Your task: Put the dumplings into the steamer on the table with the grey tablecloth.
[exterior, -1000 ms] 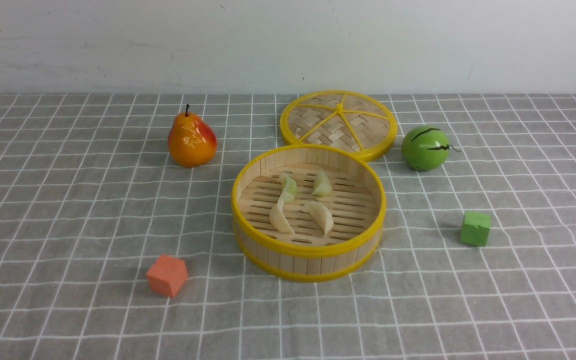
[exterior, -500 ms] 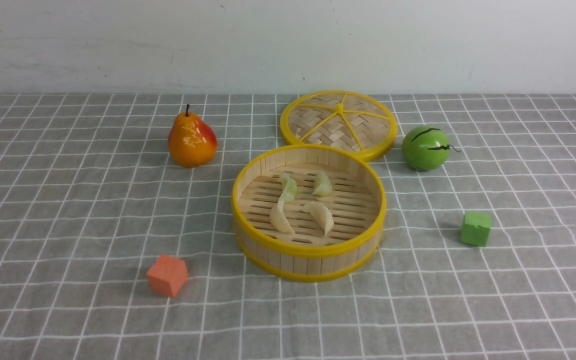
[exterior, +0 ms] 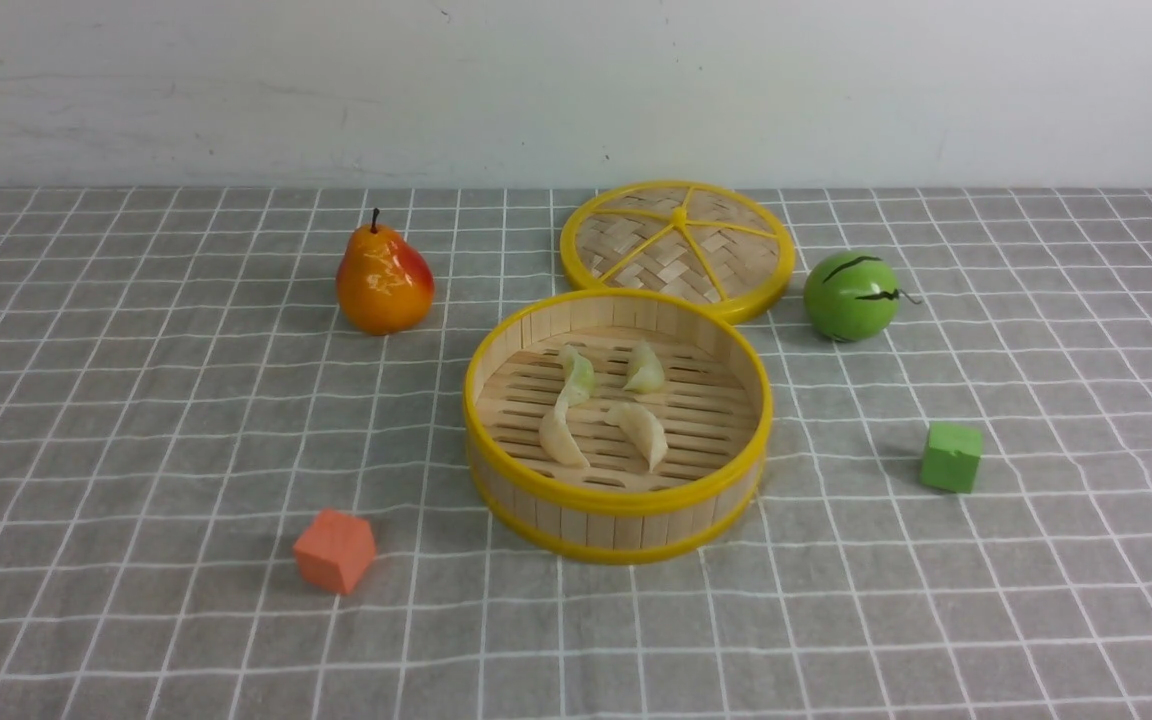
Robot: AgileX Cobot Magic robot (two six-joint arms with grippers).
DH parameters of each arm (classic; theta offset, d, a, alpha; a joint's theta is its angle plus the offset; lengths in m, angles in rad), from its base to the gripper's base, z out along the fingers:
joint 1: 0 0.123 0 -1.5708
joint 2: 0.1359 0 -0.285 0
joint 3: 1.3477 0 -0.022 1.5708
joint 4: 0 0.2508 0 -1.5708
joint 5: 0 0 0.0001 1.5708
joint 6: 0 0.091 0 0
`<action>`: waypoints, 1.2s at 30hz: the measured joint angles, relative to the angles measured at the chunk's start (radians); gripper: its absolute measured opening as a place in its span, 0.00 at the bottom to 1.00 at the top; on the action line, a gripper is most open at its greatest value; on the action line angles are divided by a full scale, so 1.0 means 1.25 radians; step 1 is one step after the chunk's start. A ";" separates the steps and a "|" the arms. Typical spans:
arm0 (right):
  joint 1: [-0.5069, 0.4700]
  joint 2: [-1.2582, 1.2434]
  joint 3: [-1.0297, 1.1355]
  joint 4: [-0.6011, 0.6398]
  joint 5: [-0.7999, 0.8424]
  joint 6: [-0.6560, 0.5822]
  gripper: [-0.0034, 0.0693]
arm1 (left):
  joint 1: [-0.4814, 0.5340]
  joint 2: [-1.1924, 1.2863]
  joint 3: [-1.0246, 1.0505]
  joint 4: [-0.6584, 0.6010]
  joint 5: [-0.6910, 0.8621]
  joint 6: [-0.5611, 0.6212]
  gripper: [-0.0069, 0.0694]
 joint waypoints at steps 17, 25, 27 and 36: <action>0.000 0.000 0.000 0.000 0.000 0.000 0.18 | 0.000 0.000 0.001 0.000 0.001 0.000 0.07; 0.000 0.000 0.000 0.000 0.000 0.000 0.18 | 0.000 0.000 0.001 0.000 0.001 0.000 0.07; 0.000 0.000 0.000 0.000 0.000 0.000 0.18 | 0.000 0.000 0.001 0.000 0.001 0.000 0.07; 0.000 0.000 0.000 0.000 0.000 0.000 0.19 | 0.000 0.000 0.001 0.000 0.001 0.000 0.08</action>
